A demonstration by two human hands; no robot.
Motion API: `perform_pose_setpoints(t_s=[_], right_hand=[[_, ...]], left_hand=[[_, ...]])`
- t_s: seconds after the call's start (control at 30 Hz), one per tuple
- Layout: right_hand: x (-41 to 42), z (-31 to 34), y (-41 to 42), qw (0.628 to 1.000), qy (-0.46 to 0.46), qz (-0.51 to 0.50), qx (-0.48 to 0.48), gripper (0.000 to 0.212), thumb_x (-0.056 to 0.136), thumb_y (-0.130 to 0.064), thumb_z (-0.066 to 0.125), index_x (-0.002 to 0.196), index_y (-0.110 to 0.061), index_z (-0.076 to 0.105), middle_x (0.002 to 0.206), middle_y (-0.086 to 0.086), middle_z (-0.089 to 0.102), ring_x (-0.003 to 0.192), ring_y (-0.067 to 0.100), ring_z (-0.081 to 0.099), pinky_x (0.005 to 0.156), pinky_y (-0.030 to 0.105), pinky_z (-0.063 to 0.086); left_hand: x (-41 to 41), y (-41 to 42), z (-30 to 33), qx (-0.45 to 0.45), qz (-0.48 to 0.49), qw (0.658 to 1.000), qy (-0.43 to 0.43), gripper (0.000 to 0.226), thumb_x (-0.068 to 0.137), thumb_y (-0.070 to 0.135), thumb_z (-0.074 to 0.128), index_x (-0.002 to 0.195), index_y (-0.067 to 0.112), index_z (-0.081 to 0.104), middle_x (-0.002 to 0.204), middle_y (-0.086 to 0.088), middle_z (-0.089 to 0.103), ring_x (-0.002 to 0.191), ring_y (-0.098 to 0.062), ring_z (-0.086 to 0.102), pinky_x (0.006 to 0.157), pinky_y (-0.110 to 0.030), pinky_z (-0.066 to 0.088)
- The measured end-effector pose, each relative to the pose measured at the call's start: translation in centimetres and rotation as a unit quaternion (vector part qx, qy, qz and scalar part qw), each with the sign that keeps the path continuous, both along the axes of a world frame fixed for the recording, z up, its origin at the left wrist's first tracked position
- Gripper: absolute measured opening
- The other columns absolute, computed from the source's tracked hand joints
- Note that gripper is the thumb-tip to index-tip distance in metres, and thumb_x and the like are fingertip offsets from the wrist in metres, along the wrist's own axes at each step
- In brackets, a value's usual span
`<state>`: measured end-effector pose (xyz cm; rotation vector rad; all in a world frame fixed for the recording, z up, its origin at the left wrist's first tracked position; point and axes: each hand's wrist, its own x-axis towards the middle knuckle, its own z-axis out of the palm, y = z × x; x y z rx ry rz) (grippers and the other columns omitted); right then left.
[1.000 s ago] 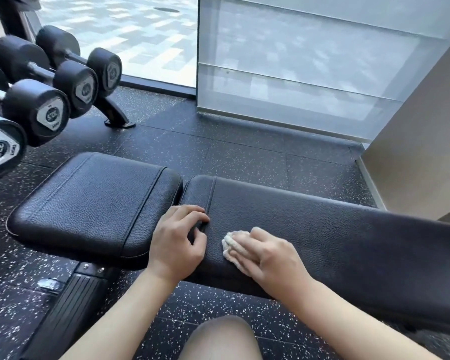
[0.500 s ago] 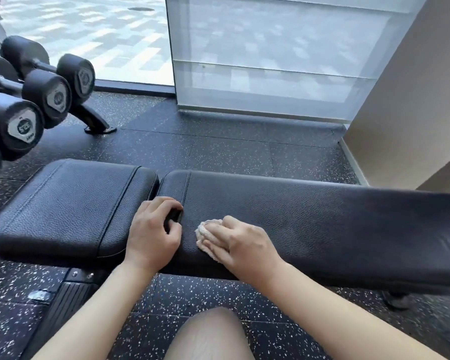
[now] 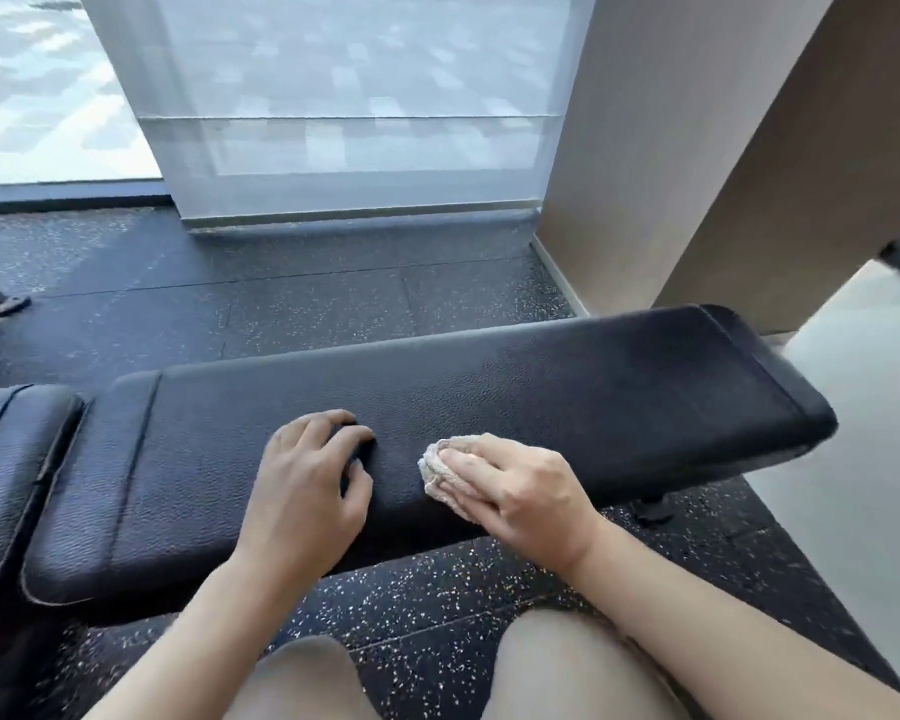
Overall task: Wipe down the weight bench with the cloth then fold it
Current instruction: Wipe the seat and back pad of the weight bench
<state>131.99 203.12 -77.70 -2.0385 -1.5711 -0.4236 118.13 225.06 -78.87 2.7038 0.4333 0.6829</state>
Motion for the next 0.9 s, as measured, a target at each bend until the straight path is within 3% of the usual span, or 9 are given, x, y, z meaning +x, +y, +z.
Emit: perform_pose_setpoints(t_s=[0.13,0.3,0.47,0.6,0.67,0.77,0.9], right_hand=[[3.7,-0.4,-5.1,0.998,-0.004,-0.067,0.000,0.031,0.102,-0.036,0.061,0.123,-0.015,0.072,0.120,0.002,0.070,0.108,0.017,0.069,0.084,0.034,0.058],[7.6,-0.9,-10.4,0.991,-0.022,-0.130,0.003,0.029,0.101,-0.033,0.064,0.122,-0.015,0.072,0.109,0.002,0.069,0.097,0.019,0.069,0.081,0.033,0.058],[11.6,-1.4,-15.4,0.980,-0.023,-0.195,0.014,0.037,0.105,-0.041,0.051,0.122,-0.016,0.073,0.101,0.001,0.068,0.093,0.020,0.069,0.077,0.035,0.058],[14.9,-1.4,-20.6,0.964,-0.037,-0.259,0.044,0.028,0.102,-0.033,0.058,0.119,-0.017,0.075,0.098,-0.004,0.066,0.089,0.012,0.064,0.084,0.018,0.051],[17.0,-1.4,-23.2,0.951,-0.041,-0.303,0.044,0.027,0.099,-0.033,0.062,0.120,-0.020,0.075,0.089,-0.006,0.062,0.081,0.010,0.061,0.075,0.017,0.050],[20.7,-1.2,-25.7,0.914,-0.014,-0.404,0.029,0.032,0.097,-0.041,0.058,0.119,-0.025,0.074,0.078,-0.004,0.056,0.062,0.023,0.059,0.052,0.033,0.053],[25.7,-0.1,-25.7,0.889,0.044,-0.455,0.028,0.032,0.093,-0.043,0.054,0.104,-0.024,0.078,0.068,-0.001,0.047,0.055,0.031,0.047,0.051,0.033,0.043]], left_hand=[[5.3,-5.2,0.0,0.004,-0.071,0.997,0.023,0.038,0.088,0.027,0.048,0.118,0.020,0.072,0.127,0.001,0.065,0.121,-0.027,0.058,0.106,-0.051,0.044],[11.3,-10.6,0.5,0.019,-0.125,0.991,0.052,0.039,0.089,0.028,0.047,0.121,0.023,0.070,0.131,0.004,0.063,0.124,-0.025,0.055,0.107,-0.050,0.042],[16.0,-14.5,0.9,0.037,-0.139,0.986,0.087,0.044,0.092,0.034,0.044,0.130,0.028,0.066,0.139,0.005,0.060,0.130,-0.025,0.051,0.110,-0.051,0.039],[18.8,-16.5,1.1,0.034,-0.129,0.984,0.114,0.047,0.092,0.041,0.043,0.135,0.034,0.061,0.146,0.007,0.056,0.134,-0.023,0.047,0.114,-0.054,0.035],[19.4,-16.8,1.2,0.031,-0.124,0.985,0.116,0.049,0.091,0.043,0.043,0.136,0.036,0.060,0.147,0.007,0.055,0.136,-0.023,0.047,0.116,-0.054,0.033],[19.7,-16.8,1.3,0.027,-0.123,0.985,0.118,0.050,0.091,0.044,0.044,0.138,0.037,0.059,0.148,0.009,0.053,0.137,-0.022,0.046,0.118,-0.053,0.031],[19.6,-17.0,1.5,0.026,-0.120,0.985,0.122,0.050,0.090,0.043,0.045,0.138,0.036,0.059,0.148,0.009,0.053,0.138,-0.023,0.046,0.119,-0.052,0.031]])
